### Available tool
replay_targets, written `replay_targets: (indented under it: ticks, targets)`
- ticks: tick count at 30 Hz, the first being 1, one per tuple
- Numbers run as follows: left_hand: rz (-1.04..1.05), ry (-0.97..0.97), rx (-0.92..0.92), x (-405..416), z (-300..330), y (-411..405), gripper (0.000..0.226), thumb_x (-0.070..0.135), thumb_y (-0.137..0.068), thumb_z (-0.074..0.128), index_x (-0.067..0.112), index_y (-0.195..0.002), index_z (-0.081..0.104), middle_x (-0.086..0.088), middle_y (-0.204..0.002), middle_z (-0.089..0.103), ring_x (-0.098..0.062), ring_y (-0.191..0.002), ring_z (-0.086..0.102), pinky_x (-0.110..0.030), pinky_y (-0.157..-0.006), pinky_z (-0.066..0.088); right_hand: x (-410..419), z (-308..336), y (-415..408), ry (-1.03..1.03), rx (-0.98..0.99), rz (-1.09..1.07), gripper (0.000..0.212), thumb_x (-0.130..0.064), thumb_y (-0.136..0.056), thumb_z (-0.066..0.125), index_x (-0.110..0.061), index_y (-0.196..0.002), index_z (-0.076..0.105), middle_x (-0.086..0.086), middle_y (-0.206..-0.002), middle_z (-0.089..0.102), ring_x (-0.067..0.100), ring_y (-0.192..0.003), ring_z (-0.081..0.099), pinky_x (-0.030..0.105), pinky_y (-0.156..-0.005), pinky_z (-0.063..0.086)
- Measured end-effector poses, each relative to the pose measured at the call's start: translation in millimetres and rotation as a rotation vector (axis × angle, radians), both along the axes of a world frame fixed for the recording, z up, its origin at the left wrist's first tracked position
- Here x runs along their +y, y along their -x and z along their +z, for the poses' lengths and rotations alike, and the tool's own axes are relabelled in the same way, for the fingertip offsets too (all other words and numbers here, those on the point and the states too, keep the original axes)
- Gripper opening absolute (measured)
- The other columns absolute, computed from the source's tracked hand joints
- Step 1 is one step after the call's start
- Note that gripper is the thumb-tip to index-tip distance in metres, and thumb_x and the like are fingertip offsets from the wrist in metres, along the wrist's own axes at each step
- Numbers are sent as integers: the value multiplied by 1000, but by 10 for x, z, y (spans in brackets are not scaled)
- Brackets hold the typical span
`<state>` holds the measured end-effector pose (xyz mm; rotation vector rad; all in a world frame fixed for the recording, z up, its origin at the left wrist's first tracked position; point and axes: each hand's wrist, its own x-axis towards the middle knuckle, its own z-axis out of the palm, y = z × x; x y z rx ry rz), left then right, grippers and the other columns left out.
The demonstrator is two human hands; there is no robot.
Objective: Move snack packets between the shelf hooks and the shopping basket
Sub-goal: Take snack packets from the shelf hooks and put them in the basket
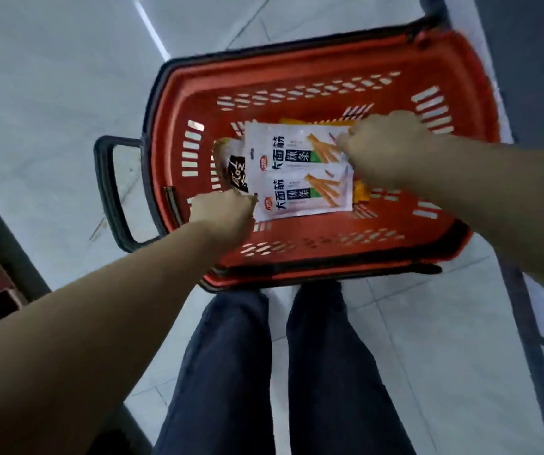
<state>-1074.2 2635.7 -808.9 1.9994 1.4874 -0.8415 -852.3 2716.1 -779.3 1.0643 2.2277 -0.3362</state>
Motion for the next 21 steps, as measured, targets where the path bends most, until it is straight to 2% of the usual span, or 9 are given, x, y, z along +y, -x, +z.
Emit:
replay_targets:
  ticks: [2, 4, 6, 8, 12, 15, 17, 19, 21]
  targets:
    - [18, 51, 27, -51, -481, -28, 23, 24, -94, 49, 18, -115, 58, -7, -105, 65, -29, -90, 64, -36, -71, 54, -25, -515, 49, 11, -15, 74, 51, -13, -92, 44, -12, -142, 33, 13, -120, 57, 33, -109, 56, 36, -73, 45]
    - [35, 109, 53, -38, -885, -76, 21, 16, -92, 52, 13, -111, 59, -9, -104, 64, -28, -90, 64, -36, -73, 54, -58, -1005, 121, 11, -13, 140, 40, -14, -94, 43, -8, -133, 43, 16, -128, 52, 34, -112, 54, 37, -72, 42]
    - [47, 149, 74, 8, -1204, -131, 22, 19, -92, 54, 13, -113, 59, -9, -110, 63, -29, -98, 62, -34, -73, 49, -87, -1440, 230, 16, 18, 174, 30, -18, -96, 44, -8, -124, 49, 17, -129, 50, 35, -117, 48, 40, -79, 43]
    - [74, 193, 84, 46, -1423, -174, 30, 31, -93, 55, 15, -118, 58, -9, -115, 61, -30, -104, 61, -33, -72, 43, -120, -1766, 372, 40, 38, 184, 30, -16, -94, 50, -7, -122, 49, 17, -122, 51, 35, -115, 47, 42, -84, 42]
    - [115, 240, 124, 4, -1668, -179, 34, 32, -94, 51, 12, -120, 56, -10, -119, 59, -30, -108, 58, -33, -74, 42, -221, -2113, 599, 114, 55, 72, 42, -28, -91, 57, -9, -125, 43, 15, -122, 50, 33, -113, 48, 36, -68, 32]
    - [218, 262, 135, -66, -1735, -129, 30, 21, -94, 51, 11, -122, 56, -11, -118, 59, -30, -108, 59, -34, -74, 42, -274, -2222, 658, 142, 116, 23, 25, -12, -93, 51, -12, -118, 49, 12, -110, 54, 32, -107, 51, 34, -64, 33]
    - [356, 282, 119, -91, -1782, -69, 30, 15, -92, 55, 12, -122, 56, -10, -113, 60, -28, -103, 61, -34, -76, 49, -274, -2201, 613, 160, 212, -101, 22, 0, -90, 48, -12, -107, 52, 13, -101, 54, 31, -97, 54, 31, -56, 35]
    - [513, 318, 37, -107, -1848, -34, 30, 23, -90, 61, 10, -117, 59, -9, -108, 62, -27, -98, 62, -35, -78, 53, -260, -2117, 522, 204, 331, -304, 18, 3, -90, 48, -14, -91, 48, 14, -95, 58, 27, -88, 56, 31, -52, 35]
    - [701, 299, -114, -94, -1869, -30, 38, 38, -87, 65, 10, -112, 62, -7, -107, 65, -26, -96, 62, -35, -80, 54, -242, -1980, 426, 251, 492, -552, 6, -7, -95, 50, -12, -93, 49, 20, -99, 60, 28, -99, 58, 31, -56, 32]
